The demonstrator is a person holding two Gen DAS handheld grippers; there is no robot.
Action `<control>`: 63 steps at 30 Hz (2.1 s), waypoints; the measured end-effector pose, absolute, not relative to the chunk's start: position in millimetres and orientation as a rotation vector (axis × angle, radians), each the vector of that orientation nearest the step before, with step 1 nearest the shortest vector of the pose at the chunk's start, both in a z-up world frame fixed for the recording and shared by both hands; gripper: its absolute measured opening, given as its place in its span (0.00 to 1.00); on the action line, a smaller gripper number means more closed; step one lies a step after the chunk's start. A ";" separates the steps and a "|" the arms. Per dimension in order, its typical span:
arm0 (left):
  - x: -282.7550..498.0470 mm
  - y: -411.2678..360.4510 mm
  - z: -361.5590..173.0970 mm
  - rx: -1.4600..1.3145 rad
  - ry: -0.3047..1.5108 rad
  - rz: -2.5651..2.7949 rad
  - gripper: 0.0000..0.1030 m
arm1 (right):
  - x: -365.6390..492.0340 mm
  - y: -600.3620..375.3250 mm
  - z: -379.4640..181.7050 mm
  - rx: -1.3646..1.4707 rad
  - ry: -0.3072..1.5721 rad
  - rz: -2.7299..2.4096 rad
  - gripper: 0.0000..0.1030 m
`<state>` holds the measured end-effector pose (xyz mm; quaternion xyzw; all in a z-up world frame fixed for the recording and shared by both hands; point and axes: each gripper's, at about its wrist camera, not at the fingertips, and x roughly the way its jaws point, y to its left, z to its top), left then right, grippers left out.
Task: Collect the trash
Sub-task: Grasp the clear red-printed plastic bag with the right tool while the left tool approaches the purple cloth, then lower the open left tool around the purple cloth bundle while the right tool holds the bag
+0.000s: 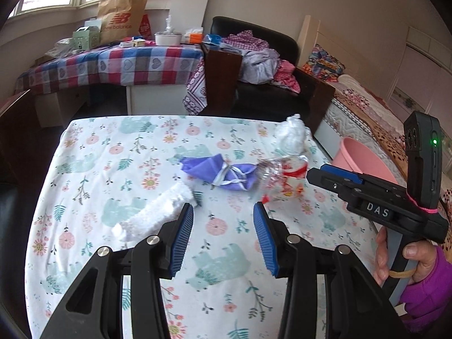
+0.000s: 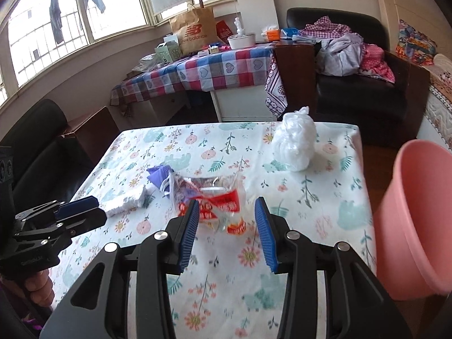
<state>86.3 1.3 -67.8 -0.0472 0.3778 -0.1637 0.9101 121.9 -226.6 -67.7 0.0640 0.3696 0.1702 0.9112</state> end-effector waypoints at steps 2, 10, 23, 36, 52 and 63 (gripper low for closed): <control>91.4 5.2 -69.0 -0.099 0.782 -0.329 0.42 | 130.4 -225.5 -70.4 0.153 0.776 0.366 0.40; 119.7 15.1 -72.7 -0.129 0.797 -0.300 0.42 | 147.1 -224.9 -84.6 0.228 0.810 0.429 0.42; 151.5 12.5 -87.2 -0.168 0.840 -0.306 0.42 | 112.4 -244.8 -71.3 0.273 0.765 0.425 0.09; 221.9 15.5 -92.9 -0.252 0.880 -0.266 0.42 | 90.1 -284.5 -62.8 0.339 0.748 0.337 0.09; 162.2 -38.8 -97.7 -0.104 0.903 -0.405 0.42 | 78.3 -296.5 -64.4 0.356 0.746 0.319 0.09; 103.6 -52.8 -103.4 -0.039 0.965 -0.494 0.42 | 57.4 -306.5 -66.8 0.366 0.744 0.311 0.09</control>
